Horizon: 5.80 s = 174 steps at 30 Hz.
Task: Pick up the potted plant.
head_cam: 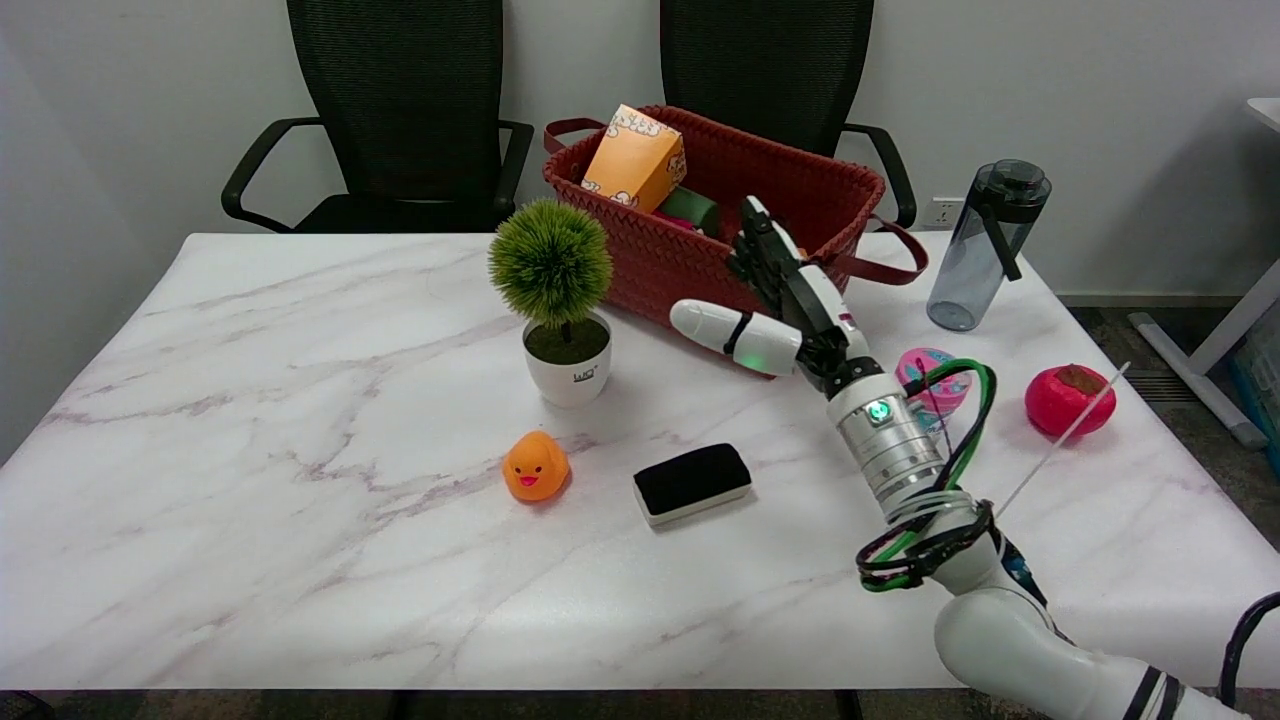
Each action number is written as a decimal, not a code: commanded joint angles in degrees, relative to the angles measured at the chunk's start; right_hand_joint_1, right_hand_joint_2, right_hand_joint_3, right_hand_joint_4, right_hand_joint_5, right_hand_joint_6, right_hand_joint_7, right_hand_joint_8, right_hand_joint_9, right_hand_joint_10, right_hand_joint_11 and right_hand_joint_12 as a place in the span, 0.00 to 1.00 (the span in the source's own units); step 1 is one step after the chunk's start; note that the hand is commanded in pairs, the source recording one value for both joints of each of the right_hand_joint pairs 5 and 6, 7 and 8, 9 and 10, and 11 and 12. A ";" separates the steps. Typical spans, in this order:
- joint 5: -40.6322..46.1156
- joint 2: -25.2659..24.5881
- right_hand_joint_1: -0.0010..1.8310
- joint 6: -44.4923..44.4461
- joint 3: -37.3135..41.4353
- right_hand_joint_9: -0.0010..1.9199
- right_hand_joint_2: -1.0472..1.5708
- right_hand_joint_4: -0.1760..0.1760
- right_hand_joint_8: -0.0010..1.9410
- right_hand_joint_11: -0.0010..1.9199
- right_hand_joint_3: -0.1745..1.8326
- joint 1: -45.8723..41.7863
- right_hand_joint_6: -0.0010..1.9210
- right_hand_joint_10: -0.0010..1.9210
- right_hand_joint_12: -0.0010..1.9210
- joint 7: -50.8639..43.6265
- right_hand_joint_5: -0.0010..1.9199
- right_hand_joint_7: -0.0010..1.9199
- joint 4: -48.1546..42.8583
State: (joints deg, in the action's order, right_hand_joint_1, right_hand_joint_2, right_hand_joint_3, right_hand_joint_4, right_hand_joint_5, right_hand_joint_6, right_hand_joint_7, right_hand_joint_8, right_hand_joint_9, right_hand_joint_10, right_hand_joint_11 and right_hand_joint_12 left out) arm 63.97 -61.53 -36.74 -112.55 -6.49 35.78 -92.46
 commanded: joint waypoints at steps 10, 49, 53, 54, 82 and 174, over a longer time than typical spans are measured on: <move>1.77 -3.55 0.48 8.81 -4.07 0.07 0.69 0.50 0.00 0.10 0.00 8.73 0.00 0.07 0.10 -0.87 0.00 0.00 5.02; 2.73 -7.85 0.50 15.52 -6.67 0.07 0.65 0.50 0.04 0.09 0.00 16.59 0.00 0.07 0.09 -0.75 0.00 0.04 18.79; 2.57 -8.86 0.50 15.52 -6.83 0.07 0.64 0.50 0.05 0.09 0.00 17.72 0.00 0.07 0.09 -0.75 0.00 0.05 20.52; 2.65 -9.02 0.50 15.52 -6.90 0.07 0.64 0.50 0.05 0.09 0.00 17.95 0.00 0.07 0.09 -0.75 0.00 0.05 20.91; 2.45 -14.02 0.50 19.87 -8.26 0.02 0.62 0.50 0.02 0.07 0.00 24.90 0.00 0.02 0.07 -0.67 0.00 0.02 31.86; -1.79 -23.45 0.59 5.29 -11.26 0.41 0.67 0.50 0.48 0.22 0.00 31.62 0.33 0.41 0.22 1.10 0.33 0.49 49.01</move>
State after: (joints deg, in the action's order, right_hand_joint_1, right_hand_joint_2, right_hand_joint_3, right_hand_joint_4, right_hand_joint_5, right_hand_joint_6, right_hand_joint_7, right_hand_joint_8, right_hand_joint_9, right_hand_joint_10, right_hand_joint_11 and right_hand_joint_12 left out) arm 62.14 -84.91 -28.71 -123.79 25.68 35.10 -43.42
